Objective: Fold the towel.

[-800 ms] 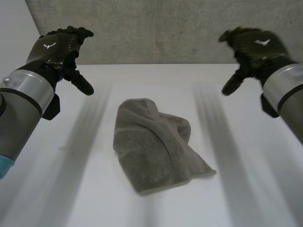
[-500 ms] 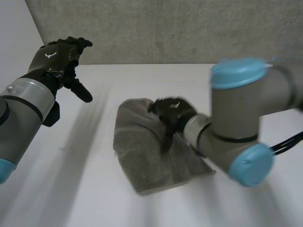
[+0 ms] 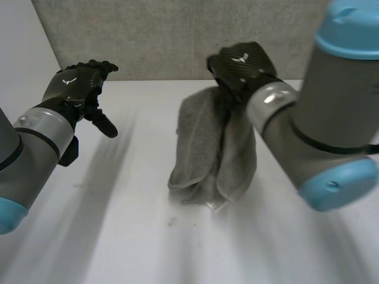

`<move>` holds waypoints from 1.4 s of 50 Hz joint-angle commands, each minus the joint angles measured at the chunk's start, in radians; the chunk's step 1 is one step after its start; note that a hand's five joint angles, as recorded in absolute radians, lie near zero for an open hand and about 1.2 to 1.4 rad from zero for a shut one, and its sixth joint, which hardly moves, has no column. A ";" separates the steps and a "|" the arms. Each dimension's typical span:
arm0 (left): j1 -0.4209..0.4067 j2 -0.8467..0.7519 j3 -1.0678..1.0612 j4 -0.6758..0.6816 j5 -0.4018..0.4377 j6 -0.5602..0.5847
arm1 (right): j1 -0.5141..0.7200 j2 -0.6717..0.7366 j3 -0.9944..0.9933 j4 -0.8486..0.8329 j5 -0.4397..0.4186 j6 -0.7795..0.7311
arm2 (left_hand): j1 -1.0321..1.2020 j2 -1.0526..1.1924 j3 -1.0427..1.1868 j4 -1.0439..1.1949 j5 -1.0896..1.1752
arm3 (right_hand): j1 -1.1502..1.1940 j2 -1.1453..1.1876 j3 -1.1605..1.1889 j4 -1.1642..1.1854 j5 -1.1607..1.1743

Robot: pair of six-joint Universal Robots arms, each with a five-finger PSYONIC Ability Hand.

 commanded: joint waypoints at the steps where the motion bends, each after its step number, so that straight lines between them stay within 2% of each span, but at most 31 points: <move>1: -0.001 -0.023 0.022 0.017 0.000 0.003 | -0.107 -0.117 0.285 0.100 -0.034 -0.180 | 0.033 0.034 0.033 0.033 0.017 | 0.112 0.106 0.065 0.057 0.095; 8: -0.021 -0.132 0.065 0.017 0.030 0.003 | -0.204 -0.246 0.440 0.088 -0.097 -0.189 | 0.054 0.054 0.053 0.054 0.038 | 0.112 0.106 0.065 0.057 0.095; 10: -0.046 -0.189 0.069 0.014 0.071 0.003 | -0.261 -0.281 0.471 0.060 -0.119 -0.188 | 0.066 0.066 0.065 0.065 0.049 | 0.112 0.106 0.065 0.057 0.095; 15: -0.104 -0.246 0.055 0.017 0.098 0.003 | -0.336 -0.327 0.489 0.011 -0.118 -0.189 | 0.107 0.107 0.106 0.106 0.091 | 0.112 0.106 0.065 0.057 0.095; 21: -0.141 -0.286 0.031 0.023 0.102 0.005 | -0.433 -0.332 0.511 -0.026 -0.126 -0.188 | 0.110 0.110 0.109 0.110 0.094 | 0.112 0.106 0.065 0.057 0.095; 24: -0.175 -0.313 0.029 0.034 0.100 0.005 | -0.442 -0.326 0.517 -0.027 -0.127 -0.186 | 0.107 0.107 0.106 0.107 0.091 | 0.112 0.106 0.065 0.057 0.095; 32: -0.239 -0.407 0.066 0.115 0.105 0.109 | -0.470 -0.307 0.569 -0.053 -0.127 -0.187 | 0.113 0.113 0.112 0.112 0.097 | 0.112 0.106 0.065 0.057 0.095; 37: -0.283 -0.479 0.104 0.183 0.103 0.202 | -0.483 -0.307 0.606 -0.092 -0.130 -0.186 | 0.192 0.192 0.191 0.191 0.176 | 0.112 0.106 0.065 0.057 0.095; 40: -0.288 -0.497 0.120 0.193 0.103 0.219 | -0.485 -0.307 0.621 -0.101 -0.130 -0.186 | 0.221 0.222 0.221 0.221 0.205 | 0.112 0.106 0.065 0.057 0.095; 46: -0.294 -0.591 0.201 0.204 0.106 0.264 | -0.493 -0.306 0.640 -0.118 -0.130 -0.186 | 0.494 0.494 0.493 0.493 0.478 | 0.112 0.106 0.065 0.057 0.095; 52: -0.306 -0.628 0.224 0.207 0.108 0.265 | -0.523 -0.307 0.646 -0.136 -0.141 -0.186 | 0.568 0.568 0.567 0.568 0.552 | 0.112 0.106 0.065 0.057 0.095; 54: -0.311 -0.648 0.236 0.210 0.108 0.264 | -0.540 -0.307 0.646 -0.135 -0.164 -0.184 | 0.720 0.720 0.719 0.719 0.704 | 0.112 0.106 0.065 0.057 0.095; 60: -0.320 -0.669 0.249 0.210 0.126 0.258 | -0.559 -0.307 0.641 -0.133 -0.189 -0.183 | 0.826 0.826 0.825 0.826 0.810 | 0.112 0.106 0.065 0.057 0.095; 63: -0.333 -0.675 0.244 0.210 0.174 0.253 | -0.559 -0.306 0.634 -0.133 -0.190 -0.183 | 0.946 0.947 0.946 0.946 0.930 | 0.112 0.106 0.065 0.057 0.095; 65: -0.342 -0.675 0.241 0.210 0.215 0.249 | -0.554 -0.295 0.623 -0.133 -0.189 -0.183 | 1.215 1.215 1.214 1.215 1.199 | 0.112 0.106 0.065 0.057 0.095; 70: -0.340 -0.637 0.249 0.206 0.218 0.247 | -0.548 -0.268 0.600 -0.124 -0.179 -0.184 | 1.216 1.216 1.216 1.216 1.200 | 0.112 0.106 0.065 0.057 0.095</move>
